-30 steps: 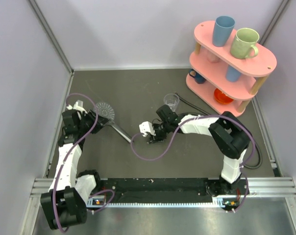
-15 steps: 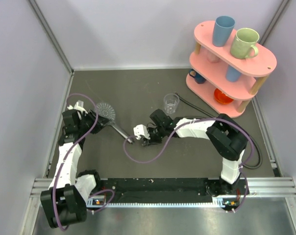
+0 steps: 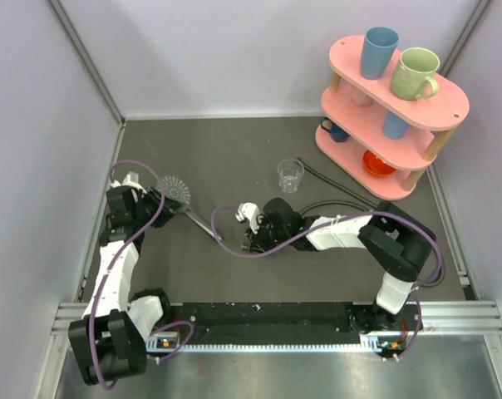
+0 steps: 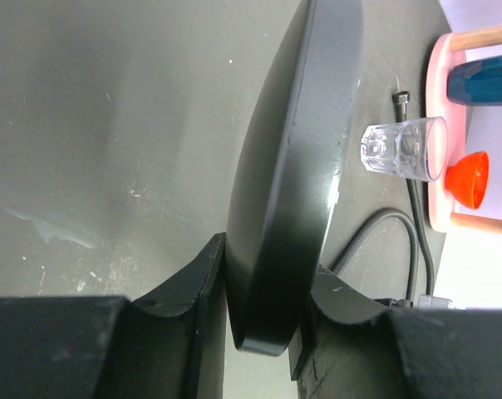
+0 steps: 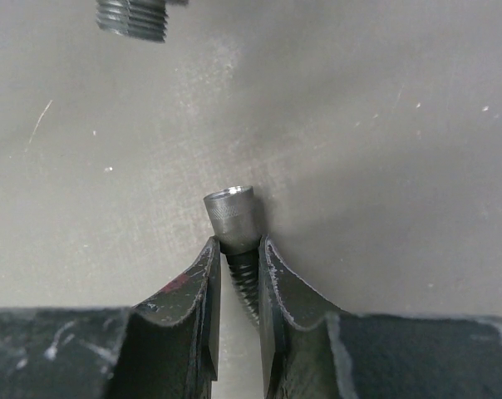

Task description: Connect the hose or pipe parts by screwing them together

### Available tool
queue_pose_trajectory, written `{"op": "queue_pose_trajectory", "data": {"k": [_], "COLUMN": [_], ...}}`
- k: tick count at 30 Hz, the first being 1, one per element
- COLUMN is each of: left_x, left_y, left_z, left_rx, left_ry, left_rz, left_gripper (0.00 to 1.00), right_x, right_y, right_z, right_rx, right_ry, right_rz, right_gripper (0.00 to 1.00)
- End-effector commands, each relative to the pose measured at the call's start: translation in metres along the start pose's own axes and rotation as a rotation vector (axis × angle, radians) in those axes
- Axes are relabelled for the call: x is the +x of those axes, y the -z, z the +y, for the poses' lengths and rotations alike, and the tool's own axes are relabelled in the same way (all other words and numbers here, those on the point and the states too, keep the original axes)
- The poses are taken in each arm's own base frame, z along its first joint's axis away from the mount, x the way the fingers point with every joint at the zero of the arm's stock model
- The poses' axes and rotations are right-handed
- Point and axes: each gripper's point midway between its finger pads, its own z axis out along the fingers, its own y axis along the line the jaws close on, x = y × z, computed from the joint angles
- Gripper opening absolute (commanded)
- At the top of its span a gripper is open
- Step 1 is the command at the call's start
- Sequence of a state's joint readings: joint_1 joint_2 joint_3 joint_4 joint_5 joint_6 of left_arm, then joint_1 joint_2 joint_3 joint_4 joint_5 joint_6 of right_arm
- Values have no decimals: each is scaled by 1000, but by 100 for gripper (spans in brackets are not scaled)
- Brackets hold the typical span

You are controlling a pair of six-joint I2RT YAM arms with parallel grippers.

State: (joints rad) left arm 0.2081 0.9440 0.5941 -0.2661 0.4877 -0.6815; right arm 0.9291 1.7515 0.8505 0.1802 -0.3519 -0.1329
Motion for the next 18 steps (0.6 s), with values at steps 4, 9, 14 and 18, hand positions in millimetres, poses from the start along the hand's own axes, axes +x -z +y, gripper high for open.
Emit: {"op": "queue_pose_trajectory", "data": {"k": [4,9,14,18], "left_x": [-10,-10,-11,-11], "left_y": [-1,2,2,-1], "left_z": [-5,-7,-10,-7], "left_rx": [24,29,36,28], "left_ry": [-33,-41,-55,-51], "left_rz": [-31,-33,-28,-20], "left_gripper": [0,0,0,0], "right_x": [-13,-9,3,9], "right_y": [0,3,3,-1], "right_z": [10,27,38,42], "right_rx": [-17,-105,-162,-197], "right_ry": [61,162,230,283], "right_rz": [-133,-215,-235,-240], "right_gripper": [25,37,43,43]}}
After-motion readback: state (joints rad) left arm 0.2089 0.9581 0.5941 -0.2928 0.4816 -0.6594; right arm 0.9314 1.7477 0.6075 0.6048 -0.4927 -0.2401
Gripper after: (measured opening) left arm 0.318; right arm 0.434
